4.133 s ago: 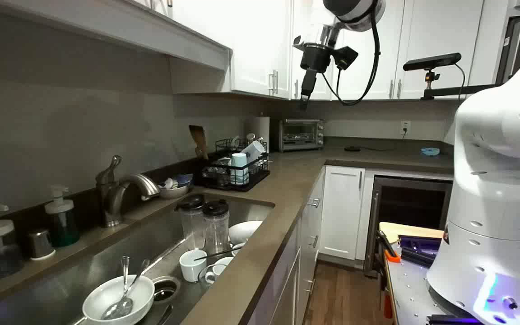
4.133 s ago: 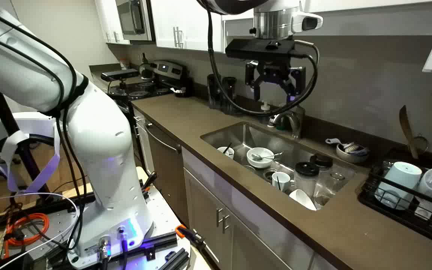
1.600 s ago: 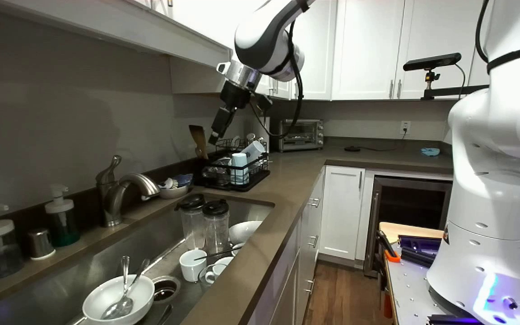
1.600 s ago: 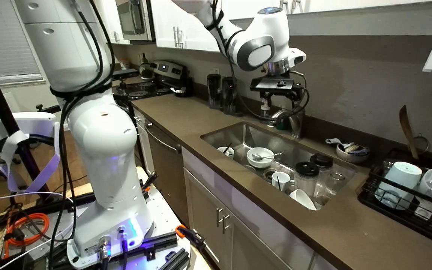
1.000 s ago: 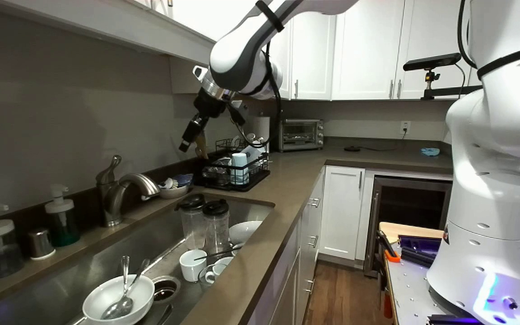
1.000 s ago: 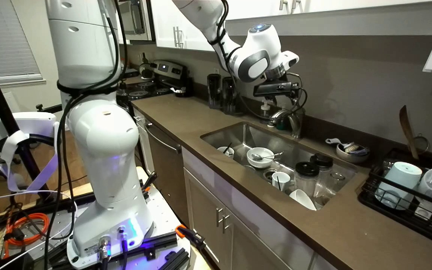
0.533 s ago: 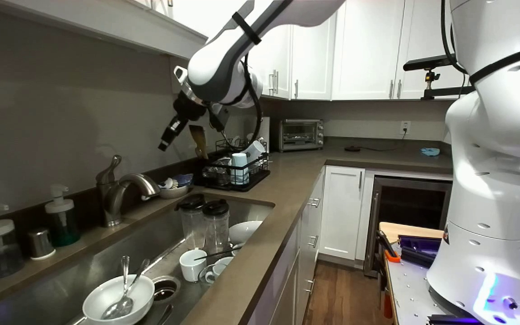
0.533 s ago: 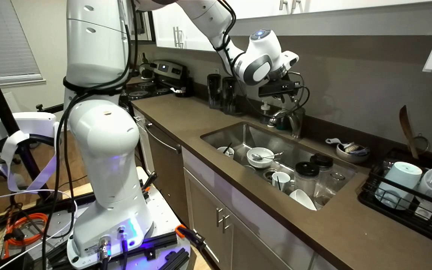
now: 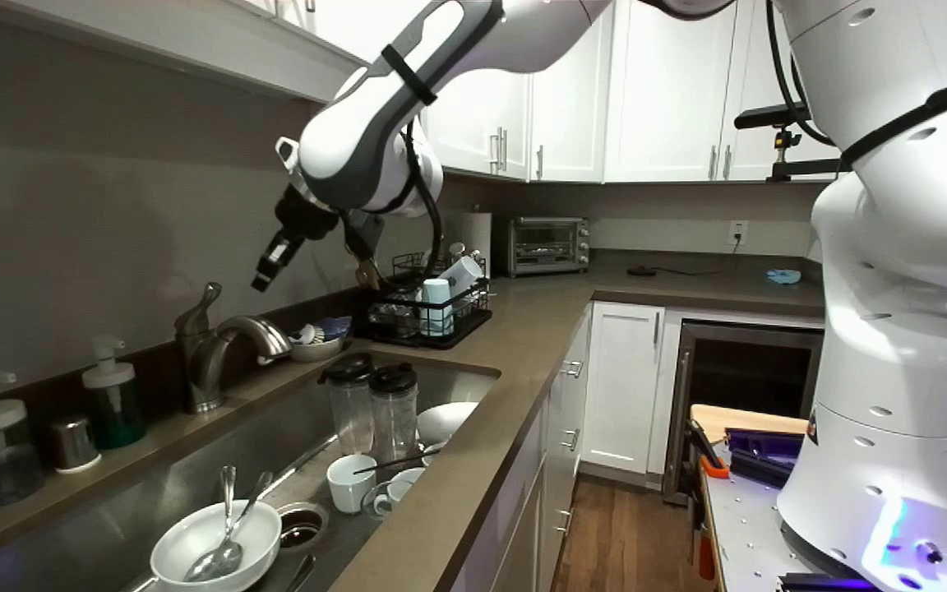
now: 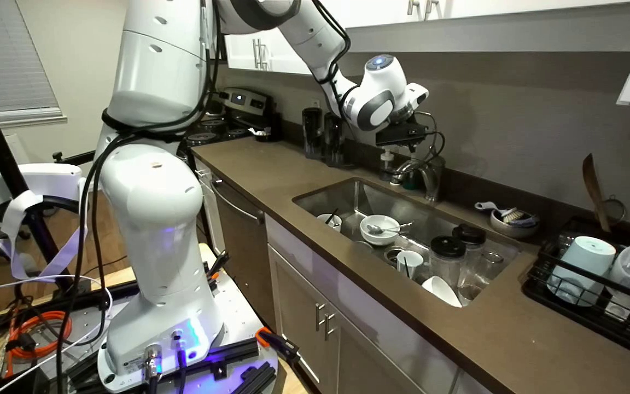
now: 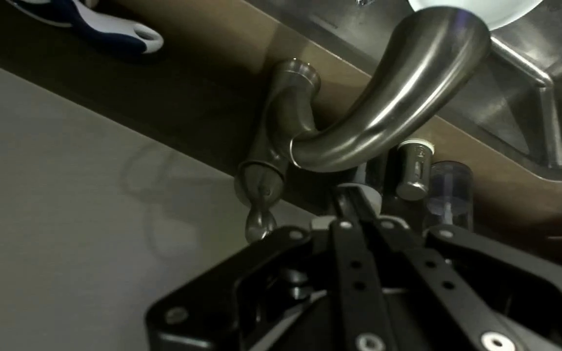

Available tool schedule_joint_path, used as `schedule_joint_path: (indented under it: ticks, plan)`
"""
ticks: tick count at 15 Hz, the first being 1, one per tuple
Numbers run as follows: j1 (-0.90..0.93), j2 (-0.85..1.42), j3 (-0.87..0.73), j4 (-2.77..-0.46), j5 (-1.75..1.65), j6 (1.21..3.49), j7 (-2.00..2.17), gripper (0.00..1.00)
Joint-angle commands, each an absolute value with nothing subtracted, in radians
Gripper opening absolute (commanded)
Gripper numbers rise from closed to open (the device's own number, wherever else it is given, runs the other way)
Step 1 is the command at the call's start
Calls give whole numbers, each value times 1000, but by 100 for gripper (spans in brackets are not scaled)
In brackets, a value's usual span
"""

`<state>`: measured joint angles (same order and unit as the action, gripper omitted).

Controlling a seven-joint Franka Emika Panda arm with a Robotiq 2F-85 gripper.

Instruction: Push the faucet handle backwards

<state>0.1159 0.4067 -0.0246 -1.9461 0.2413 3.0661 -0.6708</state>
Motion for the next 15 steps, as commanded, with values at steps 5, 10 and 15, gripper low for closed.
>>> schedule_joint_path:
  ticks: [5,10,15]
  plan:
    - [21,530,91,-1819,253,3151,-710,0]
    - [-73,585,187,-1739,248,3137,-717,0]
    - [-127,643,238,-1672,234,3119,-721,0]
